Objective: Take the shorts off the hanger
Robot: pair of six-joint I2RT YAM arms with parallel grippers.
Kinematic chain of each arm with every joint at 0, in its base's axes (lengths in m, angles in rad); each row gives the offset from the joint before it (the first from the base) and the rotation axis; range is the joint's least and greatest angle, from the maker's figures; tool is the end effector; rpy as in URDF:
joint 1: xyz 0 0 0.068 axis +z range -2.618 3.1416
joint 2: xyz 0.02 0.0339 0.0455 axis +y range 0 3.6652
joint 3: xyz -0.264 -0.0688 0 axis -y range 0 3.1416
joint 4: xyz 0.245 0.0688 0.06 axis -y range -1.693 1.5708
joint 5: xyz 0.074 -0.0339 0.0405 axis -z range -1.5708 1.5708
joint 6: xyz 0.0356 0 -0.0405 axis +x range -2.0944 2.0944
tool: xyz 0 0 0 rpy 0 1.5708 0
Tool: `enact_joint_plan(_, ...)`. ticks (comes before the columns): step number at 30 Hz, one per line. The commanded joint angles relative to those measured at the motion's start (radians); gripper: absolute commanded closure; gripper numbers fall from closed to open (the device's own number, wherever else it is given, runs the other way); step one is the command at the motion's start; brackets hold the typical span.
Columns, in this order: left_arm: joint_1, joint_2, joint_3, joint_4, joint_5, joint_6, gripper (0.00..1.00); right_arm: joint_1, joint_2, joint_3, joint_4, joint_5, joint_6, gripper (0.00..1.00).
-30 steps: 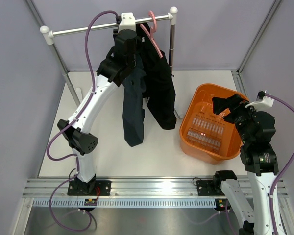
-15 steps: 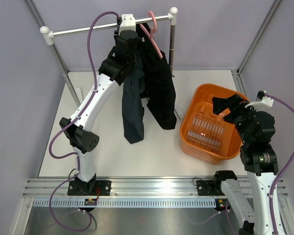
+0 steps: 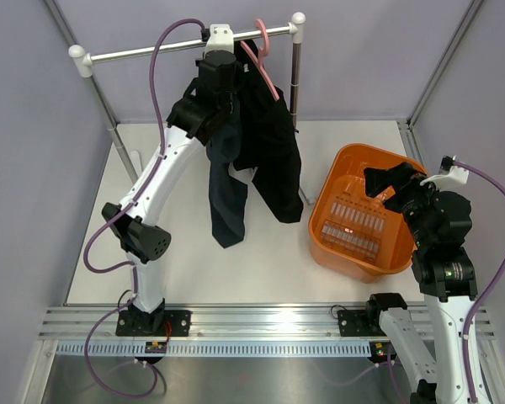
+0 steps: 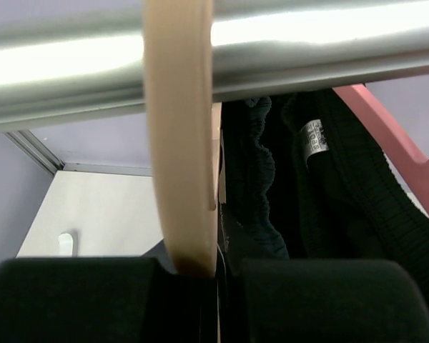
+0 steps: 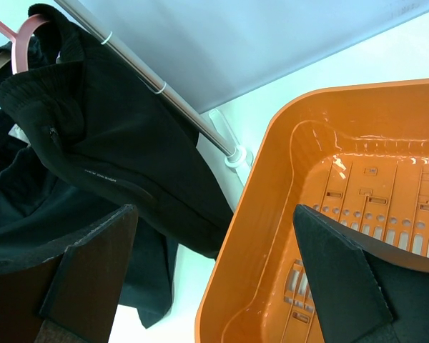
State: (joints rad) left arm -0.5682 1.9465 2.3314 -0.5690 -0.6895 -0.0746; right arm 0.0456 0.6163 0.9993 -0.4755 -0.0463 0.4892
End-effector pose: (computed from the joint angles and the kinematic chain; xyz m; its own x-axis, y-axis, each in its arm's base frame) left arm 0.3672 -0.2075 0.4881 -0.1455 0.0247 -0.9890 -0.1231 0.9915 0.0429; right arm 0.1183 0.0070 0.4032 -0.1245 0.4642 -0.8769 -0.0375 0.8810 0.4717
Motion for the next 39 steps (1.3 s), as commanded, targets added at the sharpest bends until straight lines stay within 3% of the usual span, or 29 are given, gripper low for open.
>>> enact_joint_plan(1, 0.007, -0.037, 0.072, 0.023, 0.018, 0.027, 1.00, -0.003, 0.006, -0.004, 0.037, -0.007, -0.018, 0.00)
enact_joint_plan(19, 0.007, -0.173, 0.077, -0.061, 0.093, 0.027, 1.00, -0.003, 0.022, 0.015, 0.049, -0.013, -0.035, 0.01)
enact_joint_plan(25, 0.007, -0.253, -0.021, -0.159, 0.148, -0.047, 1.00, -0.003, 0.029, 0.018, 0.054, -0.030, -0.044, 0.01)
enact_joint_plan(30, -0.022, -0.346, -0.128, -0.215, 0.177, -0.082, 1.00, -0.003, 0.063, 0.042, 0.055, -0.130, -0.061, 0.01)
enact_joint_plan(36, -0.087, -0.498, -0.299, -0.288, 0.240, -0.114, 1.00, 0.003, 0.115, 0.082, 0.067, -0.259, -0.049, 0.09)
enact_joint_plan(39, -0.128, -0.569, -0.381, -0.341, 0.272, -0.143, 1.00, 0.081, 0.146, 0.124, 0.049, -0.250, -0.054, 0.10)
